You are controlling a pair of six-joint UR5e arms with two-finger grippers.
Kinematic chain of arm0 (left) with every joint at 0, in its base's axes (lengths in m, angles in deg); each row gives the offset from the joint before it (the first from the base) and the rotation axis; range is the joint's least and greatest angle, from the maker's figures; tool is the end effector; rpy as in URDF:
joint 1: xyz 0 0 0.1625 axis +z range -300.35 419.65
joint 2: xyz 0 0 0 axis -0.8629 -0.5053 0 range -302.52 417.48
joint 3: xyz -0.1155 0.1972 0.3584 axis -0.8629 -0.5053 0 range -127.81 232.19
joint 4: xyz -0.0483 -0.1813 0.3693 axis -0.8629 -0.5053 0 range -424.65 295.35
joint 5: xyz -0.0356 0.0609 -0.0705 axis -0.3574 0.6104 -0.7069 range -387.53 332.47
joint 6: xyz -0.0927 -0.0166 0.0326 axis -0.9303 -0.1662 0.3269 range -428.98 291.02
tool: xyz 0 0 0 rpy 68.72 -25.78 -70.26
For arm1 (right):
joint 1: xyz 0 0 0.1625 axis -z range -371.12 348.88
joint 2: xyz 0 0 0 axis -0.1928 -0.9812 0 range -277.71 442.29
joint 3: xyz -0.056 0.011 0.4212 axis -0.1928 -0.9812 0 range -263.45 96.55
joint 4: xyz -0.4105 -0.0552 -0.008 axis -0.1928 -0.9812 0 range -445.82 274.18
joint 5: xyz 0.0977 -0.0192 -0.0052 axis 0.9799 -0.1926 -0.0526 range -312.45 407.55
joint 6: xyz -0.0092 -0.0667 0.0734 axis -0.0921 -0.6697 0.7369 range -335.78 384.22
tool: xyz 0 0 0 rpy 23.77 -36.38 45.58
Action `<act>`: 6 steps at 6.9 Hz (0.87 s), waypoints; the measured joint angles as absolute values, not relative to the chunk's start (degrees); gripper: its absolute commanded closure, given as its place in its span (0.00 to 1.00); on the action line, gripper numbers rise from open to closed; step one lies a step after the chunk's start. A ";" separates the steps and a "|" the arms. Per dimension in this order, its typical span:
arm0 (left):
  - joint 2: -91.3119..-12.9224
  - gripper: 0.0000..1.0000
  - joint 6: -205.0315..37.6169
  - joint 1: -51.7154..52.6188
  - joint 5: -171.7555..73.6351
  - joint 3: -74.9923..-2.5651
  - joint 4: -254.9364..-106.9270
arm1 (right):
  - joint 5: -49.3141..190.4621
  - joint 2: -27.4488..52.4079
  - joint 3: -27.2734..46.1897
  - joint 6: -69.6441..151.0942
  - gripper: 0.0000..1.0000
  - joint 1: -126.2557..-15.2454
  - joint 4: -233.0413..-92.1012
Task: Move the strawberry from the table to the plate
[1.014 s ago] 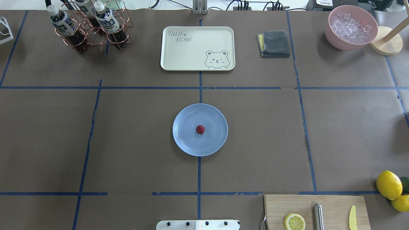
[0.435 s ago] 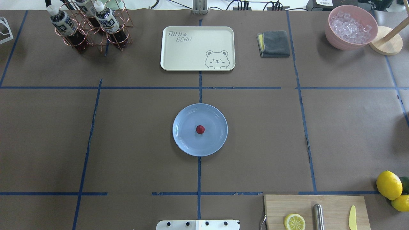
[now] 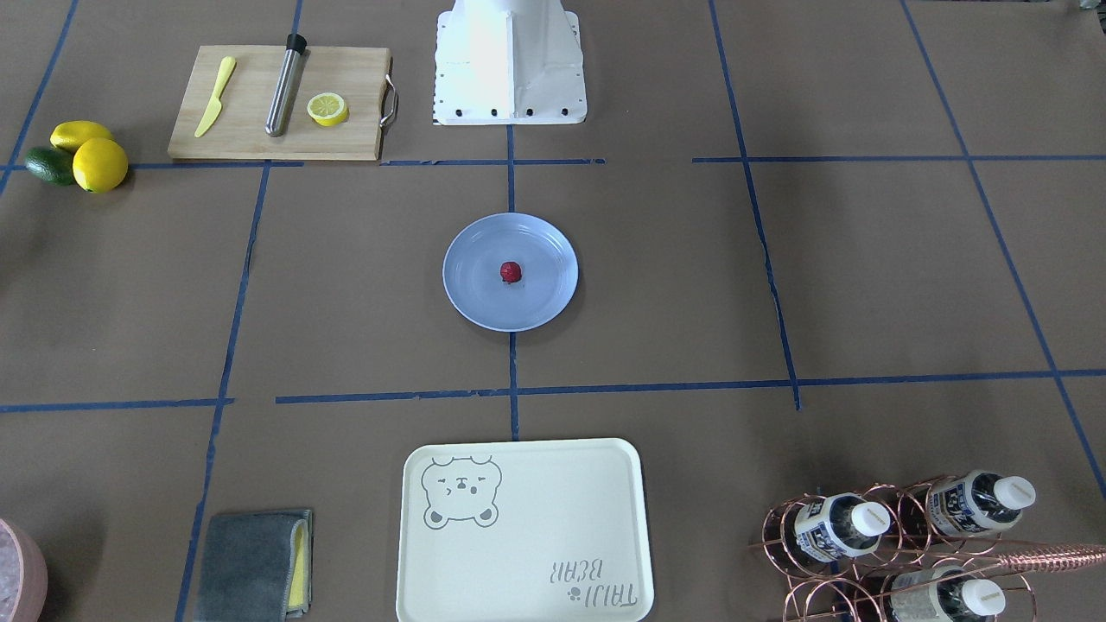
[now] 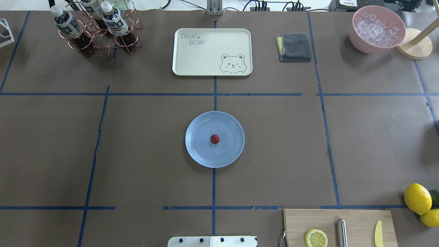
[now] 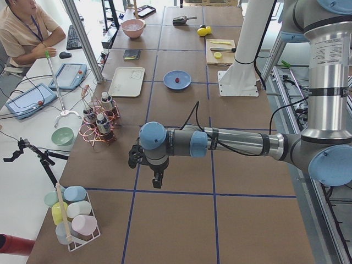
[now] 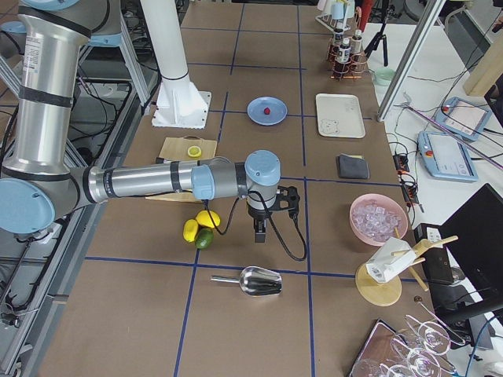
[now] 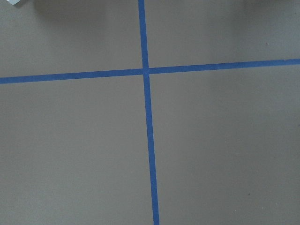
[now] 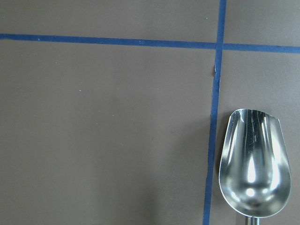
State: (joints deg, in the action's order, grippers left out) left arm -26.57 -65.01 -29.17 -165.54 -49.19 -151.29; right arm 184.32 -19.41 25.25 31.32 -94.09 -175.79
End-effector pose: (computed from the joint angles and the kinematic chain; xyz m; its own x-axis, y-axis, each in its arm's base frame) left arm -0.0499 -0.4495 0.6111 0.6653 0.1098 -0.7385 -0.0669 0.9939 0.0875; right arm 0.0101 -0.4148 0.5863 0.6787 -0.0492 0.7327 0.0376 0.9988 0.0322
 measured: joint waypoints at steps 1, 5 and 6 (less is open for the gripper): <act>-25.29 0.00 -62.51 -29.14 -165.30 -50.76 -151.38 | 184.30 -19.43 24.82 31.48 0.00 -94.09 -175.76; -24.70 0.00 -59.94 -29.17 -165.24 -51.19 -151.73 | 184.01 -19.63 24.68 31.56 0.00 -94.09 -175.72; -25.65 0.00 -59.93 -29.20 -165.13 -50.83 -151.41 | 184.21 -19.65 24.75 31.61 0.00 -94.09 -175.68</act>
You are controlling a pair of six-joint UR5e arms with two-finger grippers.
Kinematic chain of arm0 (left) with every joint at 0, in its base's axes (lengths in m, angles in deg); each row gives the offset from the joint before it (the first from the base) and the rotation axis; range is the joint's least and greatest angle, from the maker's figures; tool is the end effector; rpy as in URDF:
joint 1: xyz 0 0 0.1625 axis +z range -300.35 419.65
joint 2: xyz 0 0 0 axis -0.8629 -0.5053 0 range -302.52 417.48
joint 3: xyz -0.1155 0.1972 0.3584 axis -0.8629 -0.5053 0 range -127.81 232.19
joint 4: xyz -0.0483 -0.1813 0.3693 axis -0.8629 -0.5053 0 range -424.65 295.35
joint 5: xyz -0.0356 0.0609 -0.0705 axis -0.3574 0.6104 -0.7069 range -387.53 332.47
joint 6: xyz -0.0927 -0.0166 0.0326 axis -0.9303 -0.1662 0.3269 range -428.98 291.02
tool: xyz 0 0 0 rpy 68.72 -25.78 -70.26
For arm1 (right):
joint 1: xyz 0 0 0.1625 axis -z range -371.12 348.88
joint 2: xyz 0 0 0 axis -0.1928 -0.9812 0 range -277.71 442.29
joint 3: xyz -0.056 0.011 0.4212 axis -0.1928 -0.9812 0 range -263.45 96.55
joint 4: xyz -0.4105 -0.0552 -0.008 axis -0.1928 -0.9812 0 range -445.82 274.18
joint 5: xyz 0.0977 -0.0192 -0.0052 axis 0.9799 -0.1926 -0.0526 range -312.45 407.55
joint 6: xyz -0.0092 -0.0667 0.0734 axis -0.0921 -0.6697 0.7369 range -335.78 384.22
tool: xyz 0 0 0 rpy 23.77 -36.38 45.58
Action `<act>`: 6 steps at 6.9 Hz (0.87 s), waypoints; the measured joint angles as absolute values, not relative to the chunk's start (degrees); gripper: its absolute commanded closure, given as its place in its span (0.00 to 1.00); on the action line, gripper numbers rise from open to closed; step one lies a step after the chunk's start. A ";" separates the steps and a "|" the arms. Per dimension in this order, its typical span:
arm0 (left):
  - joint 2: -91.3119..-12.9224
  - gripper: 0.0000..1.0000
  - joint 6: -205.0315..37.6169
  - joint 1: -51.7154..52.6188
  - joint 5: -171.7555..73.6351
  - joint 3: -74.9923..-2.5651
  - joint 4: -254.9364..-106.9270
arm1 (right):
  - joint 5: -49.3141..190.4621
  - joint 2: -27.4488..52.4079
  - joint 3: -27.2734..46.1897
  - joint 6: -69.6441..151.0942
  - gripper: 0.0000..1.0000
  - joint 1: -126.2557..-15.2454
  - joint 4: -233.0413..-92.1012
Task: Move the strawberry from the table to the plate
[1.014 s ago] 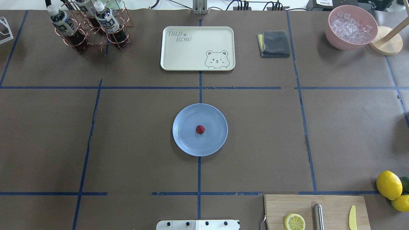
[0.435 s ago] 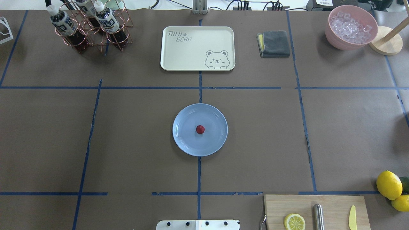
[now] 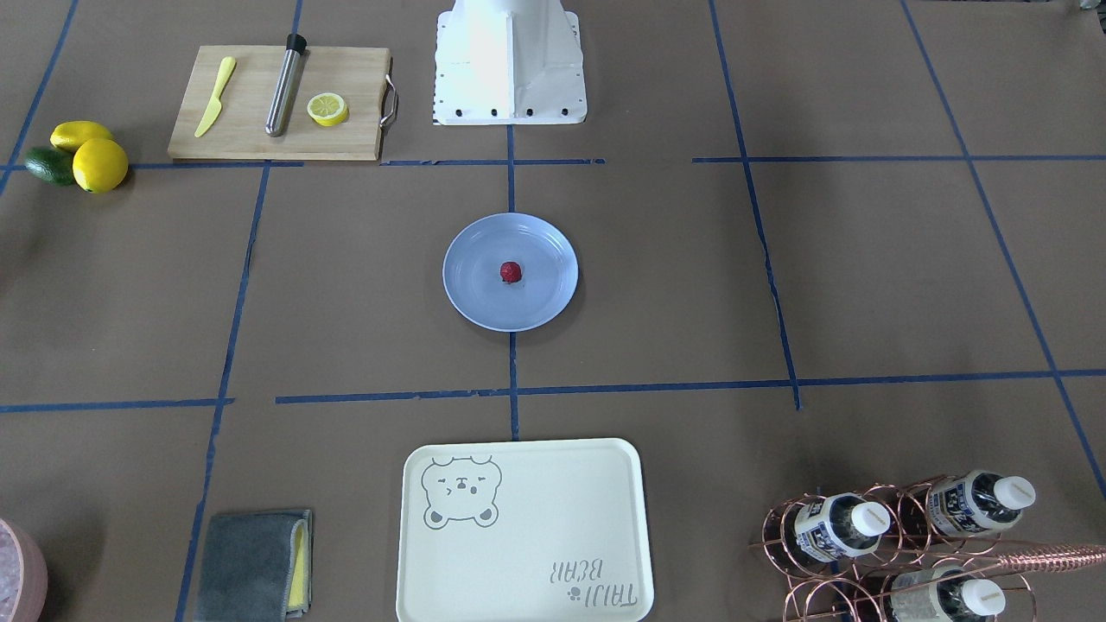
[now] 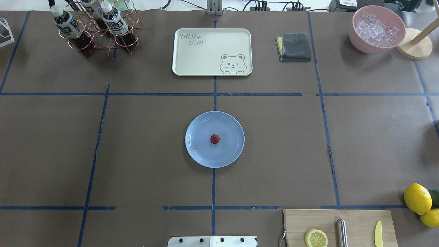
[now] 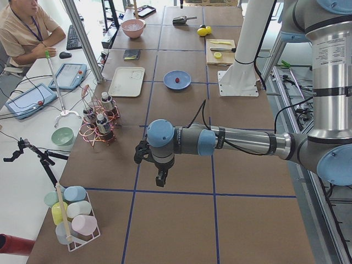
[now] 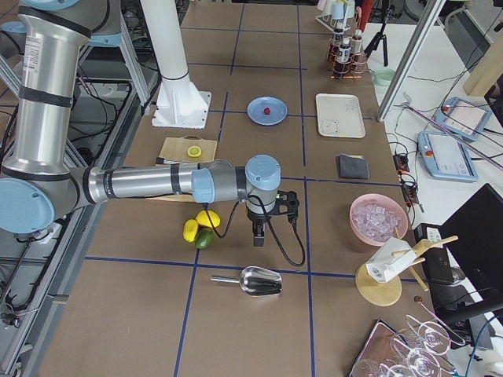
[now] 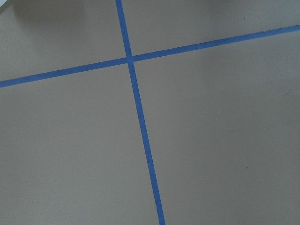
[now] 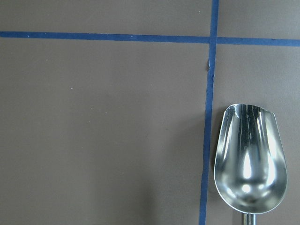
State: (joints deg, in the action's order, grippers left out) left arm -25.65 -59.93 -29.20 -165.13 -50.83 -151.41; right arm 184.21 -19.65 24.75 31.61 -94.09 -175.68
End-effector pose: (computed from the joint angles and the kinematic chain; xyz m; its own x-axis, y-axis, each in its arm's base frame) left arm -0.0508 -0.4431 0.6045 0.6619 0.2075 -0.7203 -0.1258 0.9780 0.1662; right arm 0.0104 -0.4131 0.5923 0.6813 -0.0362 0.7311 0.0341 0.9993 0.0177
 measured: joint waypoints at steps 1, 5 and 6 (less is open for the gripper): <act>-26.81 0.00 -59.93 -29.19 -165.02 -50.64 -150.74 | 184.33 -19.62 24.80 31.62 0.00 -94.09 -175.66; -26.94 0.00 -60.18 -29.20 -164.90 -49.14 -150.41 | 184.32 -19.11 24.87 31.67 0.00 -94.09 -175.57; -26.90 0.00 -60.28 -29.20 -164.93 -48.53 -150.58 | 184.29 -19.07 24.98 31.67 0.00 -94.09 -175.56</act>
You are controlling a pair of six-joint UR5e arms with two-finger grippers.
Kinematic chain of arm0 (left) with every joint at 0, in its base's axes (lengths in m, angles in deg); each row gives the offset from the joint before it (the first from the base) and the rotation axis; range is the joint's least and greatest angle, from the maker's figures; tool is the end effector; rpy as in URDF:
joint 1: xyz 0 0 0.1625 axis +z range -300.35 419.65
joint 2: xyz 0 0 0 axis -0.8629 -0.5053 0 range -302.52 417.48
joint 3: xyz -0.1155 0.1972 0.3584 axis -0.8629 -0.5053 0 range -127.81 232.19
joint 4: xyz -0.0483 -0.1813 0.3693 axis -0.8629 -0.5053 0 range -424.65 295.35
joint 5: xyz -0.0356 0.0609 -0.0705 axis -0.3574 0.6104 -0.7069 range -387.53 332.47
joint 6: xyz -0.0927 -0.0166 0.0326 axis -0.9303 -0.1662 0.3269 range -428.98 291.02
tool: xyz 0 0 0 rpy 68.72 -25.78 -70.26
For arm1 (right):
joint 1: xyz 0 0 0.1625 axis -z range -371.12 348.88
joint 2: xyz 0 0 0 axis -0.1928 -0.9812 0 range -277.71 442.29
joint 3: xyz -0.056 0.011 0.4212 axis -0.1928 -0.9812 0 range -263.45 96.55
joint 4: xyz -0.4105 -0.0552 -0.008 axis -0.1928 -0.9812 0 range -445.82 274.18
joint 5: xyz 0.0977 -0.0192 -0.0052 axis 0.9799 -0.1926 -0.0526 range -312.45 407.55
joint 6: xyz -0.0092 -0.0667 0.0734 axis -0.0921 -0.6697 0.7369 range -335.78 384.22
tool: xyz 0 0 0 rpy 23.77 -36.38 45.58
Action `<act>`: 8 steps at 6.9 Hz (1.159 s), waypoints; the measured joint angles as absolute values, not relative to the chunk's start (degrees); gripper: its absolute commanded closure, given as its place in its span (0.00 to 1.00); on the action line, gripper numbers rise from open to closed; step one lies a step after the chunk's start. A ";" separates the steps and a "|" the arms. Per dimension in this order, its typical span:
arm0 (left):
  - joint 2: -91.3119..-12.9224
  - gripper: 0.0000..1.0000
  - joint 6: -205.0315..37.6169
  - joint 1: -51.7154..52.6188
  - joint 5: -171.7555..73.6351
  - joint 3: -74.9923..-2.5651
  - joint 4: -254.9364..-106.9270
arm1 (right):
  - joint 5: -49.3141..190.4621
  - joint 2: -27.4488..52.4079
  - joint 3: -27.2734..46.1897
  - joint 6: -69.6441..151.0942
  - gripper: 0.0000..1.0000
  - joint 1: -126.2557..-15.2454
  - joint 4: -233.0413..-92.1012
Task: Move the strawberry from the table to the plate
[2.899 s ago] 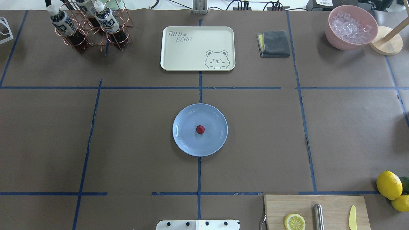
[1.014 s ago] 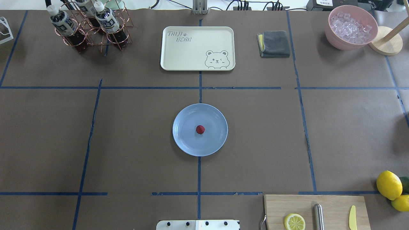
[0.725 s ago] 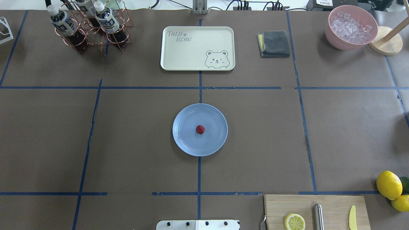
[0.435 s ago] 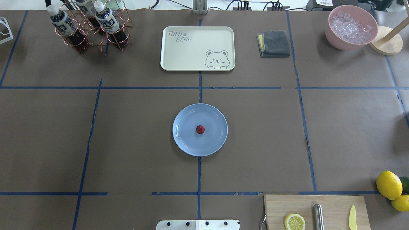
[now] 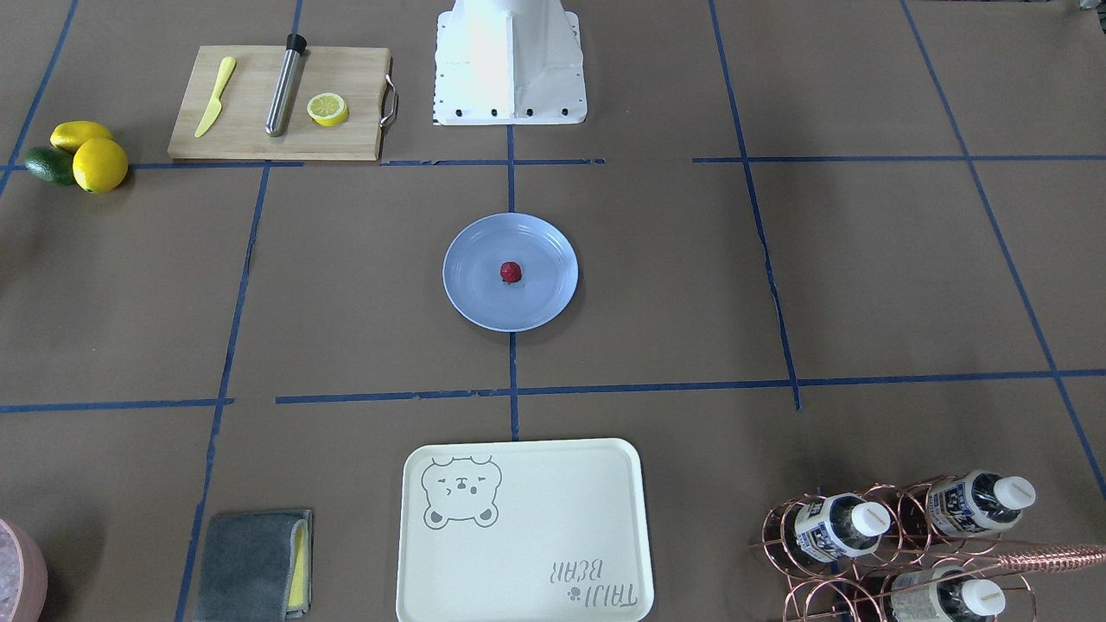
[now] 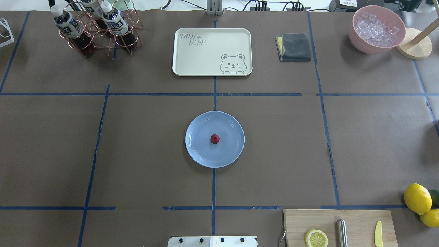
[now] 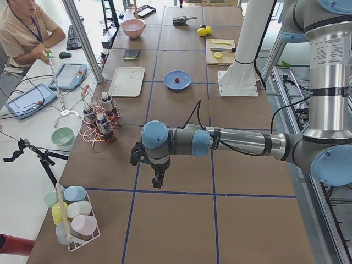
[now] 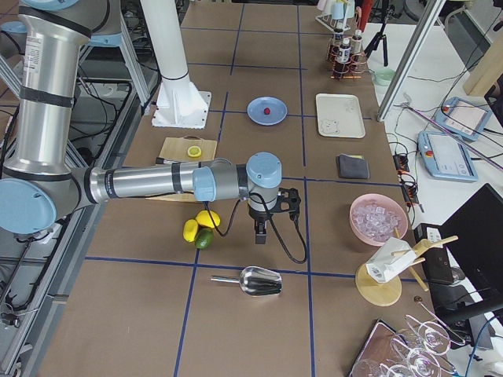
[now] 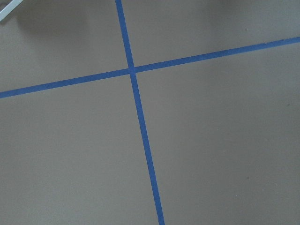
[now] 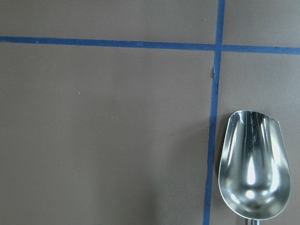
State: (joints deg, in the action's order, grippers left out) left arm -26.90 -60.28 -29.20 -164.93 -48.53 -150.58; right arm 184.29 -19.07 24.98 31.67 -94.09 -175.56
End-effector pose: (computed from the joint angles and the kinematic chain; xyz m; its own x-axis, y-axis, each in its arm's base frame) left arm -0.0508 -0.4510 0.6163 0.6657 0.1778 -0.7248 -0.1222 0.9841 0.1291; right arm 0.0098 -0.4175 0.5858 0.6789 -0.0469 0.7328 0.0334 0.9989 0.0330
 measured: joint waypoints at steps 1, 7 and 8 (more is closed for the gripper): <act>-26.94 0.00 -60.50 -29.21 -164.47 -48.26 -150.70 | 184.25 -19.12 25.05 31.63 0.00 -94.09 -175.56; -27.18 0.00 -63.85 -29.28 -160.65 -48.60 -150.91 | 184.30 -19.47 26.03 31.61 0.00 -94.50 -175.56; -27.48 0.00 -63.86 -29.25 -160.45 -48.44 -150.92 | 184.29 -19.47 26.03 31.62 0.00 -94.52 -175.56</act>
